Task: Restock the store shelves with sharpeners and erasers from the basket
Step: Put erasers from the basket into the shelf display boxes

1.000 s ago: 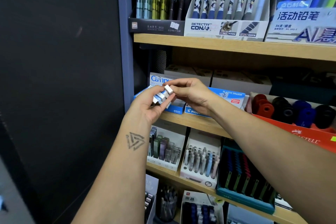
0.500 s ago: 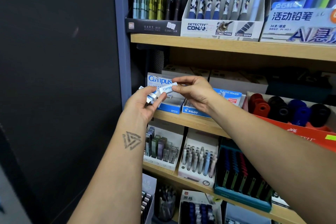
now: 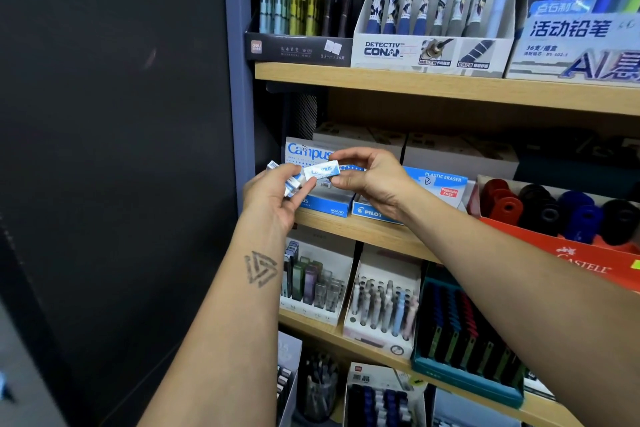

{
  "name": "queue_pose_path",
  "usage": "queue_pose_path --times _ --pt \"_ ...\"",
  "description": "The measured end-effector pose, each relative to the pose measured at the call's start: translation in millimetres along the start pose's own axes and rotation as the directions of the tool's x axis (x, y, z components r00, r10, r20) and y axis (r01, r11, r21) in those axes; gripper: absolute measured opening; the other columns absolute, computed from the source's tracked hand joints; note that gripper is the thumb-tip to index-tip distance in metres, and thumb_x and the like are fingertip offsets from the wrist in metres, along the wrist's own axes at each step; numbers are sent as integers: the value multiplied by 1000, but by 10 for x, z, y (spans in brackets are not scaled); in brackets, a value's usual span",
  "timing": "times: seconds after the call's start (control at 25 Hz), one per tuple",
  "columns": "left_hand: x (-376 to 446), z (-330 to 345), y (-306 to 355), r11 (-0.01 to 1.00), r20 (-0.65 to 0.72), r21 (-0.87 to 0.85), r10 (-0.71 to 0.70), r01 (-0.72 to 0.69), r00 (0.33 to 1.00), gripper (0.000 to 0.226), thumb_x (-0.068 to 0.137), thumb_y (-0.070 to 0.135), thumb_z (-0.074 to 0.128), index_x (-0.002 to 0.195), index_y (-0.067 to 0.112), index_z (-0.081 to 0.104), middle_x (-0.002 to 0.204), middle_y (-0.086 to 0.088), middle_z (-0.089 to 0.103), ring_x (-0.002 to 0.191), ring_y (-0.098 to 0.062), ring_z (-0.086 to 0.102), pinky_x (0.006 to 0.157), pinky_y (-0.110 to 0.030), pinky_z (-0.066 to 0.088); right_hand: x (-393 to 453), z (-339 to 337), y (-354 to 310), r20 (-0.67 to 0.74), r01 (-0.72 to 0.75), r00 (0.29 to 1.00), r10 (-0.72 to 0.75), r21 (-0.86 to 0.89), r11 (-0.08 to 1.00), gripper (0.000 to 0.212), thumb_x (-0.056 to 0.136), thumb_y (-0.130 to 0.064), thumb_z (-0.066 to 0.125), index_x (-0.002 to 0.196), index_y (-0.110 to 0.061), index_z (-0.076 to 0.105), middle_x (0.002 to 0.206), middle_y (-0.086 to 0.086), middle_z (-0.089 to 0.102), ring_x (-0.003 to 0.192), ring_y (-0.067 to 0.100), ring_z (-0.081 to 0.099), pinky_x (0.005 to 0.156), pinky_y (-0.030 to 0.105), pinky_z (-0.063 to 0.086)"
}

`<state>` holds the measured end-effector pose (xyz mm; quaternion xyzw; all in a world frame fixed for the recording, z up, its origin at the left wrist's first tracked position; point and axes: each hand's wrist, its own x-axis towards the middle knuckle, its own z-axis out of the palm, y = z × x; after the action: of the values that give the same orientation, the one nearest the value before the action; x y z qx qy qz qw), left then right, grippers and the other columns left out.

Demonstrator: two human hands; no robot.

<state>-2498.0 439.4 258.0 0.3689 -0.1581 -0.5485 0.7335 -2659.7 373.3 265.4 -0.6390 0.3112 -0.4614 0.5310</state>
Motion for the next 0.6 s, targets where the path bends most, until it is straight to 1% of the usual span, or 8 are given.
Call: queue_pose_path --times 0.08,0.24,0.4,0.48,0.56,0.6 --pt "-14 8 5 999 -1 13 42 -42 999 16 83 -13 68 97 -6 63 93 -23 69 90 -36 69 72 -42 63 11 2 4 -14 8 1000 -9 -23 1000 38 73 20 73 100 -6 72 108 17 72 88 26 70 88 36 60" --pt "-32 14 14 998 -11 11 68 -68 998 19 82 -14 69 98 -7 63 95 -24 69 90 -37 69 73 -43 63 27 32 12 -35 25 999 -26 -42 999 31 72 20 74 90 -5 70 100 15 71 82 24 70 81 33 62" --pt "-47 6 19 998 -11 3 64 -64 998 20 82 -14 69 100 -7 63 97 -25 69 91 -38 69 74 -43 63 34 34 15 -42 17 999 -21 -76 997 32 72 17 76 93 -6 71 102 15 72 84 24 73 82 34 61" --pt "-55 3 29 998 -16 -1 60 -60 998 21 82 -14 69 101 -7 63 97 -25 69 91 -38 69 74 -43 63 30 35 14 -44 29 998 -35 -140 990 31 73 14 78 95 -7 71 100 15 73 85 23 73 82 33 61" --pt "-46 -13 50 998 -45 -11 66 -66 997 24 82 -14 69 104 -9 63 96 -24 68 90 -37 69 73 -44 63 84 22 18 -113 0 993 -25 -218 976 29 76 9 79 99 -5 70 101 18 73 87 26 74 84 35 60" --pt "-34 -28 66 997 -72 -15 73 -75 995 25 81 -14 69 105 -9 63 95 -24 67 90 -37 69 73 -44 63 138 10 18 -190 -46 982 -2 -249 967 27 78 5 78 102 -3 68 101 20 72 89 28 74 86 37 60"
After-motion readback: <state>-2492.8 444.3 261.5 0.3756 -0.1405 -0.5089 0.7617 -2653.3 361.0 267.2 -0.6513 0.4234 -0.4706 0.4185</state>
